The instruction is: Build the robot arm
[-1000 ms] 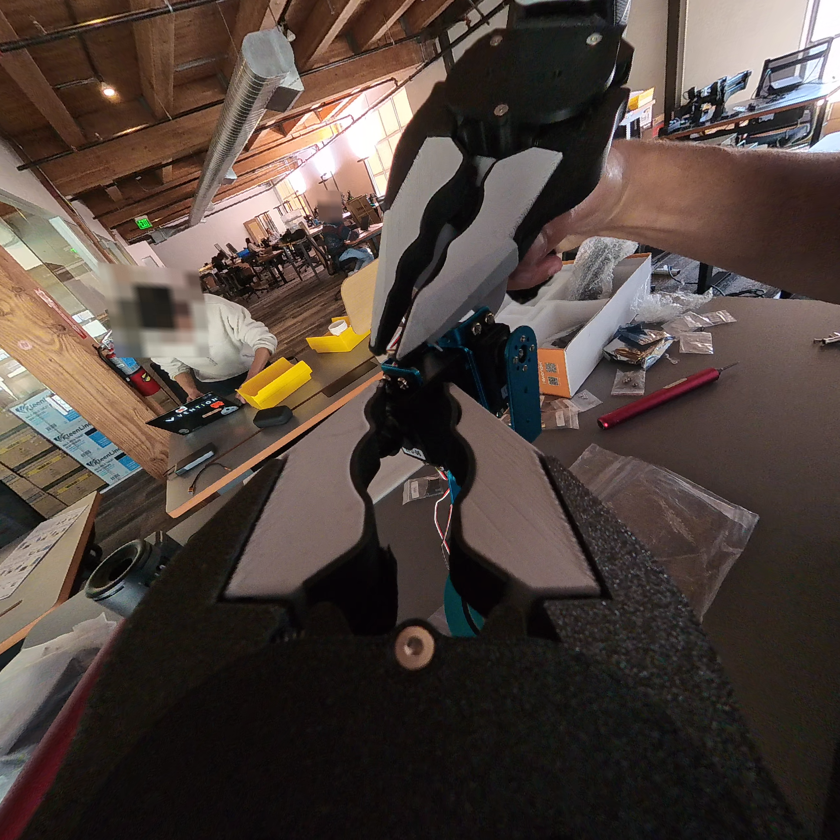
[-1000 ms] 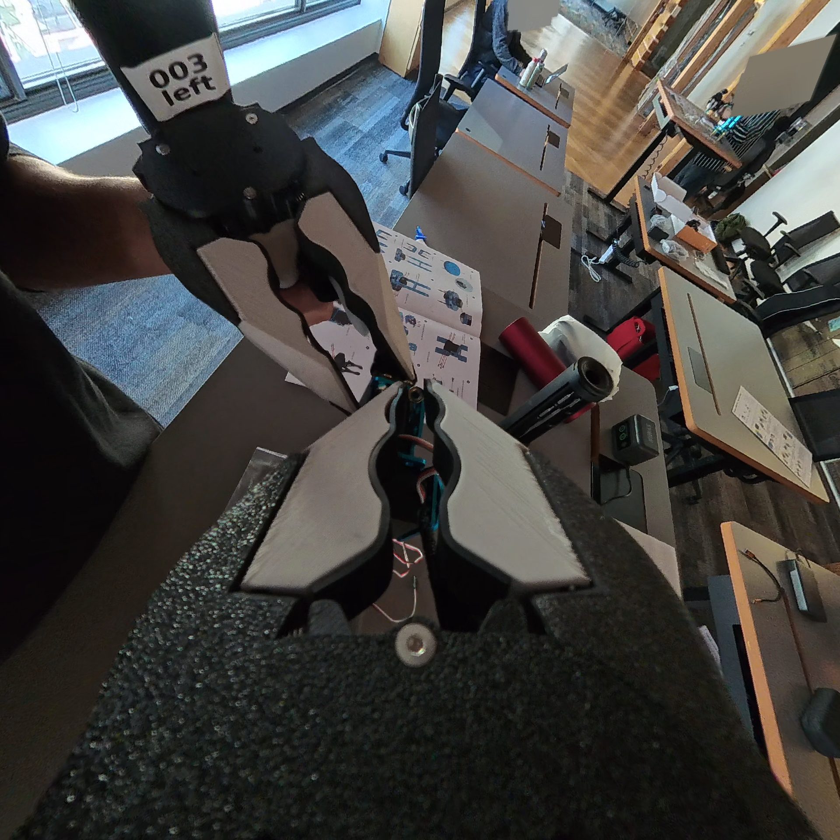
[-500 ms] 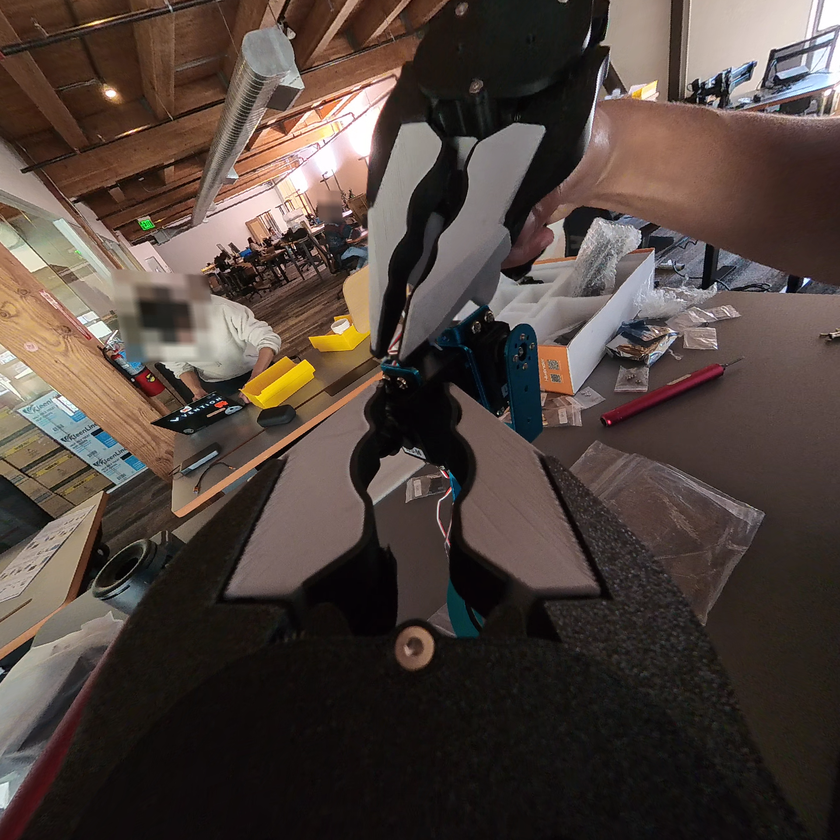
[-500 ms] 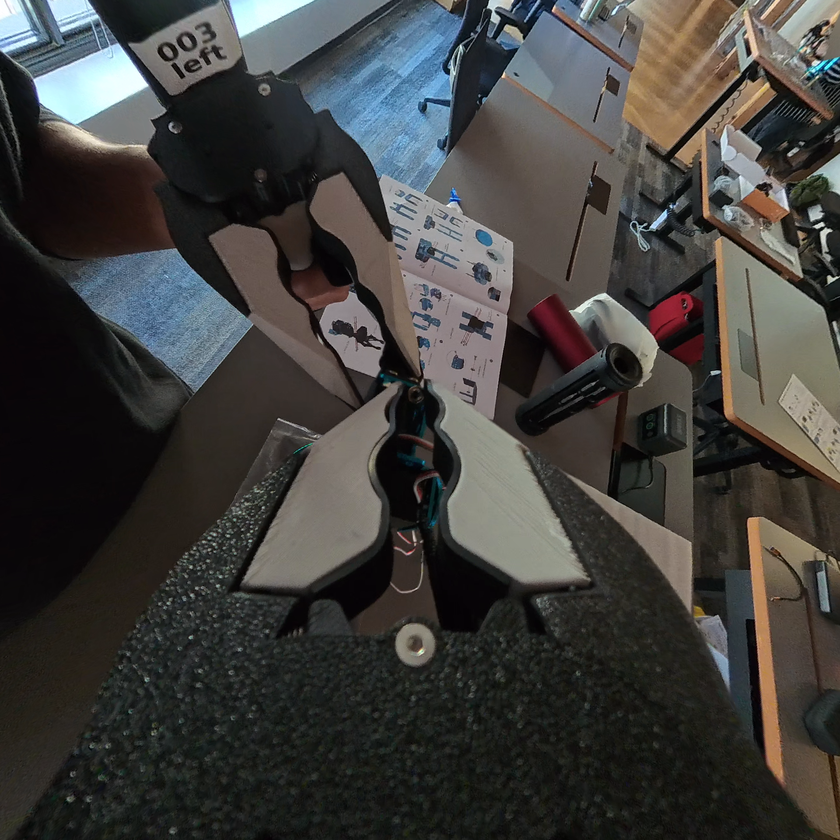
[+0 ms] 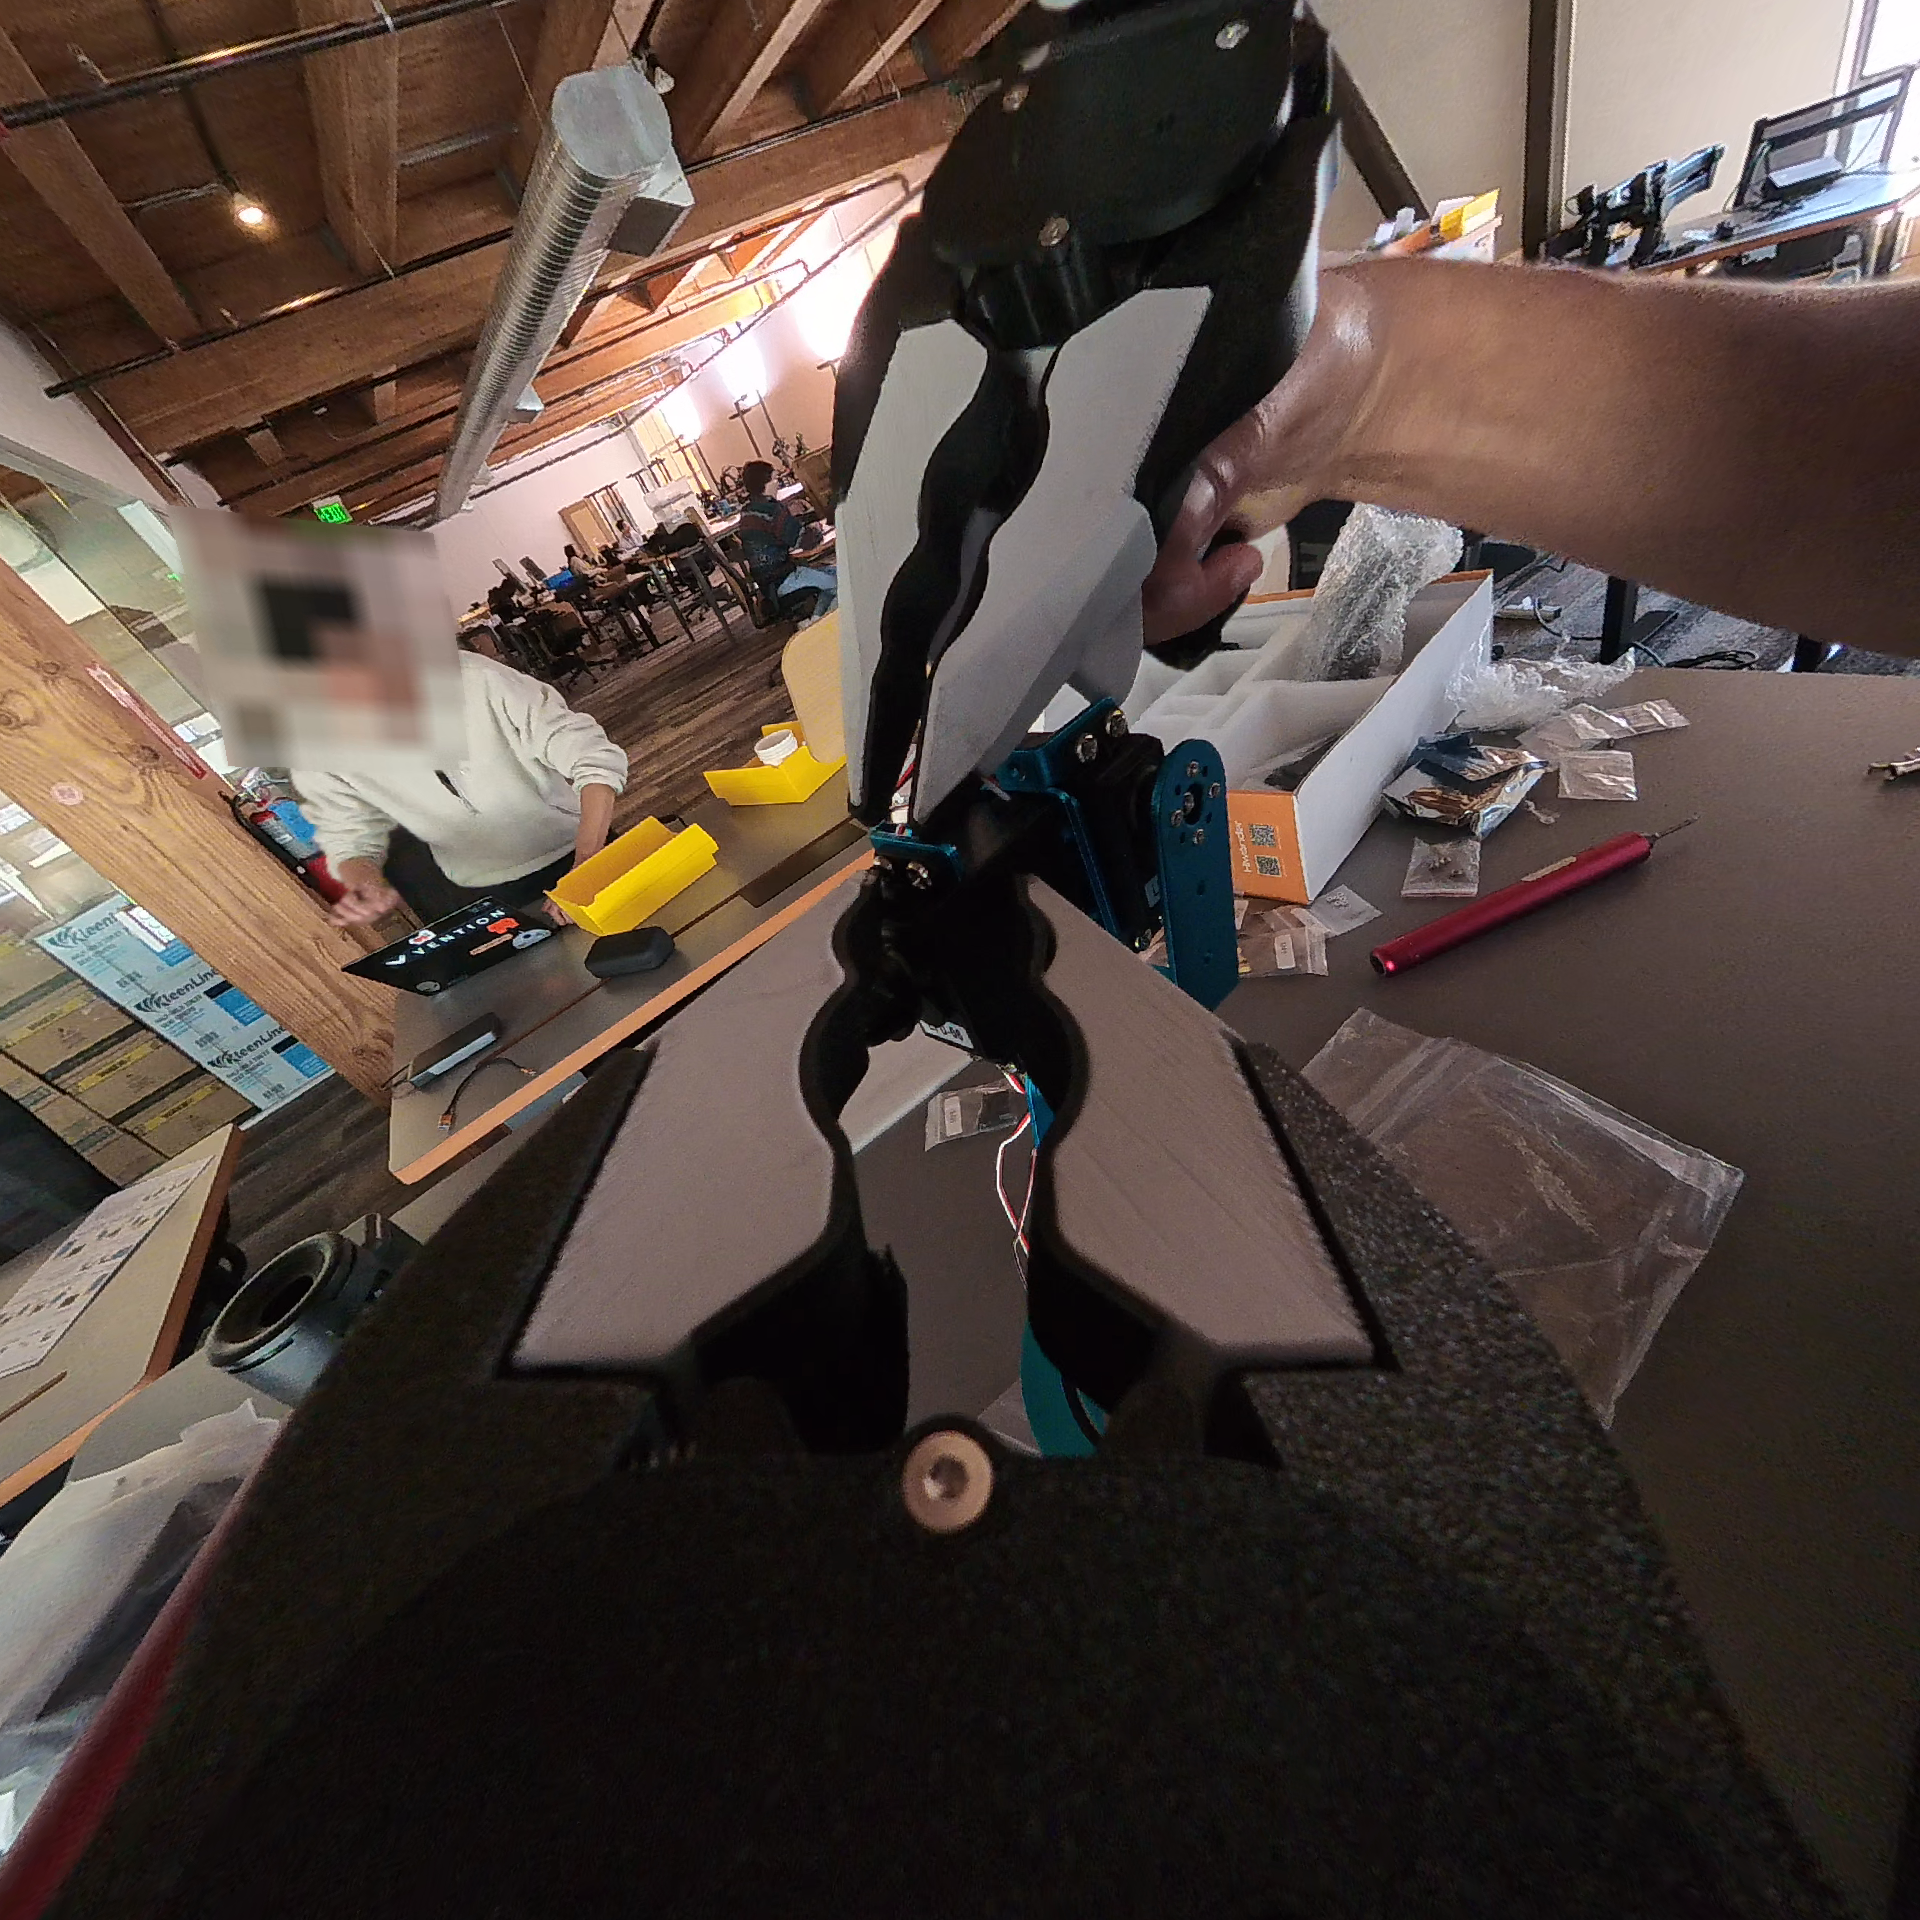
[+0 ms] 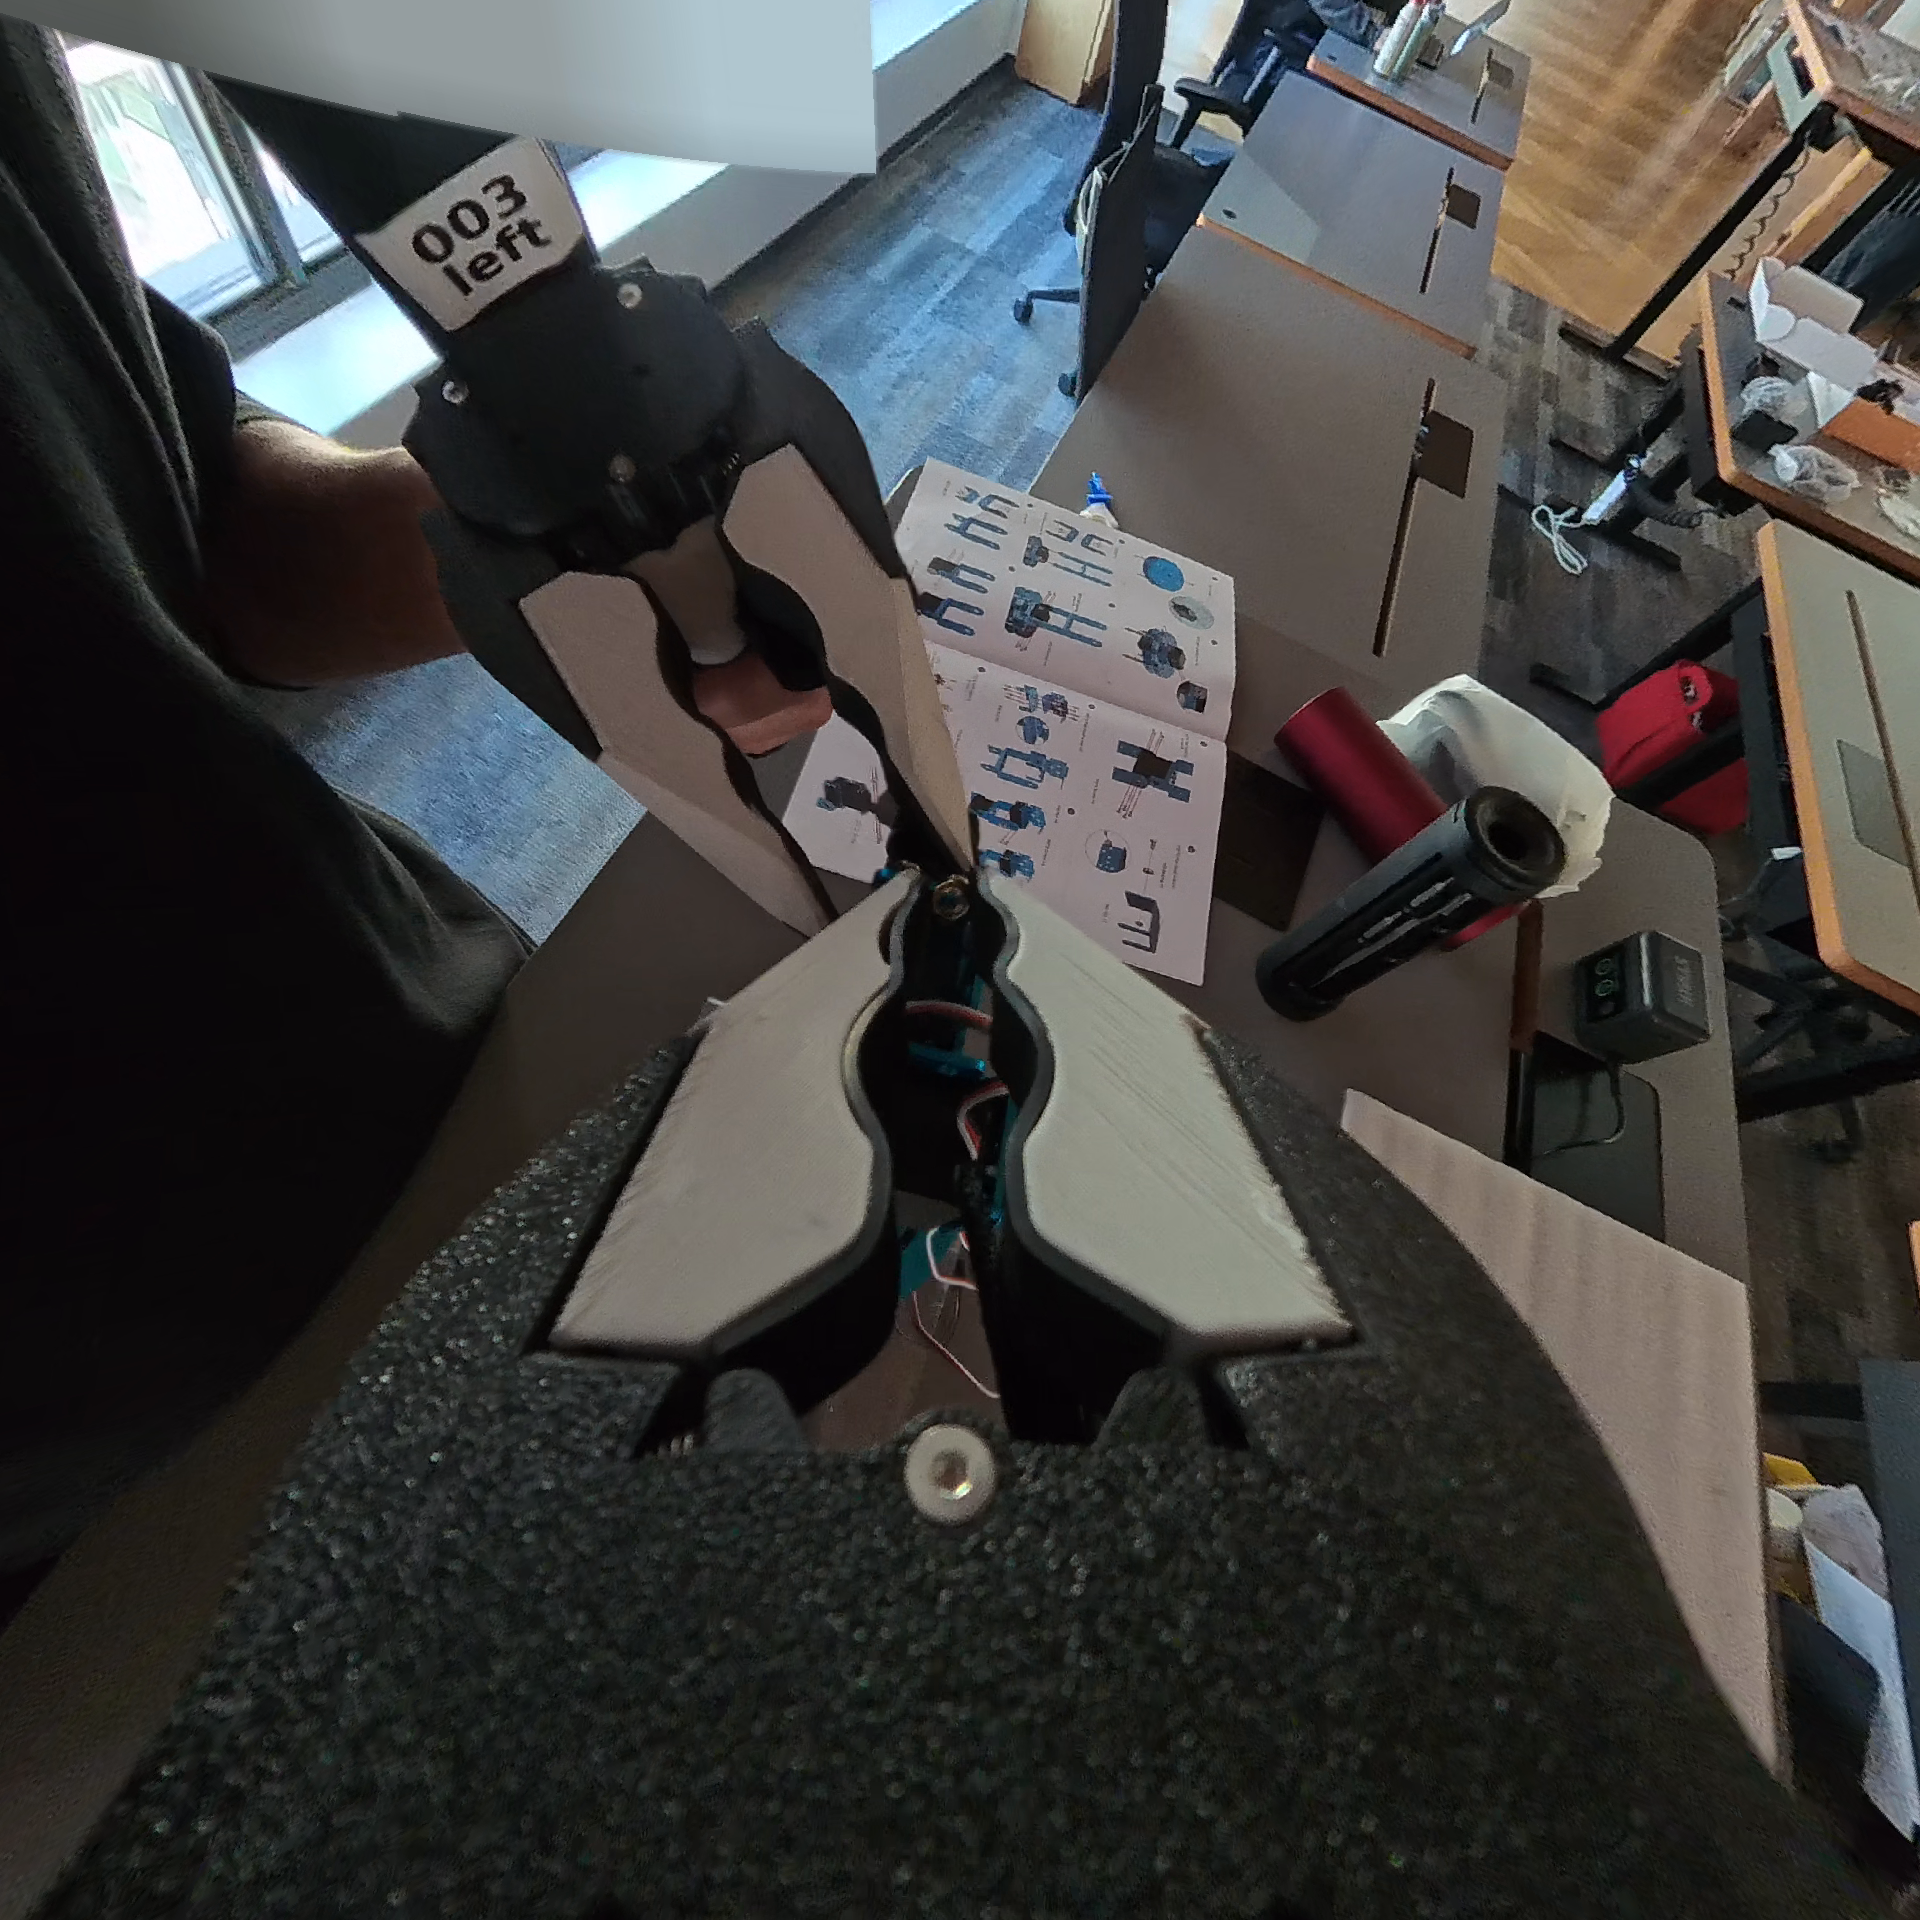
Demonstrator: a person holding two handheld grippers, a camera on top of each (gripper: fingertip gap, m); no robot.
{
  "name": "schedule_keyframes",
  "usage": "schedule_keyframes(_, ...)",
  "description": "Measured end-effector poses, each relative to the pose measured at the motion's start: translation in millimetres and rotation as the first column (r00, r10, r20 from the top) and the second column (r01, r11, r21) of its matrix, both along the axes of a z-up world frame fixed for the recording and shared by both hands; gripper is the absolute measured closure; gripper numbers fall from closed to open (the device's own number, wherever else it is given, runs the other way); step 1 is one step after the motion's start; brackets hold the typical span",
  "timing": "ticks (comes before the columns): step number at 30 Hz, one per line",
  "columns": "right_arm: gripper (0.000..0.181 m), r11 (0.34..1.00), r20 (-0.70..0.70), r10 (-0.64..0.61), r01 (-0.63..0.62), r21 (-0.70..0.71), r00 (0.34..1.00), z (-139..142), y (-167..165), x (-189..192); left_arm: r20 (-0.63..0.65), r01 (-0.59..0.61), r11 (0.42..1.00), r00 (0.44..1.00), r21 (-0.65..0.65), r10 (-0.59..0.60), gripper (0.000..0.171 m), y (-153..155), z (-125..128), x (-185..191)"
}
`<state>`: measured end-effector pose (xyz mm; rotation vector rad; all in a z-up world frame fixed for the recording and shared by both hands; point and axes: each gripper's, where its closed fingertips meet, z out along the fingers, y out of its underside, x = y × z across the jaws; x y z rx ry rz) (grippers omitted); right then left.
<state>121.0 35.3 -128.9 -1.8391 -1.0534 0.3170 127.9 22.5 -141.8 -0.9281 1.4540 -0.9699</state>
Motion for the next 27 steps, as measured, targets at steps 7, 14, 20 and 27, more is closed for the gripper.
schedule_keyframes(7,0.174,0.999,-0.099,0.052,-0.052,0.011,0.994,-0.4,0.6,-0.3,0.003,0.004,1.000,1.000,-0.012,-0.004,0.148,0.3,0.2,-0.1)
schedule_keyframes(14,0.174,0.998,-0.185,0.055,-0.060,-0.025,0.981,-1.3,0.3,0.6,0.013,0.019,0.999,1.000,-0.043,-0.019,0.148,-0.1,0.9,-0.3)
schedule_keyframes(20,0.174,0.999,-0.174,0.045,-0.049,-0.023,0.984,-1.4,-0.2,1.4,0.016,0.019,0.999,1.000,-0.045,-0.018,0.149,0.2,1.2,-0.3)
schedule_keyframes(27,0.174,0.998,-0.218,0.034,-0.043,-0.036,0.975,-1.2,-0.6,1.5,0.018,0.016,0.999,1.000,-0.044,-0.016,0.149,0.2,1.2,-0.5)
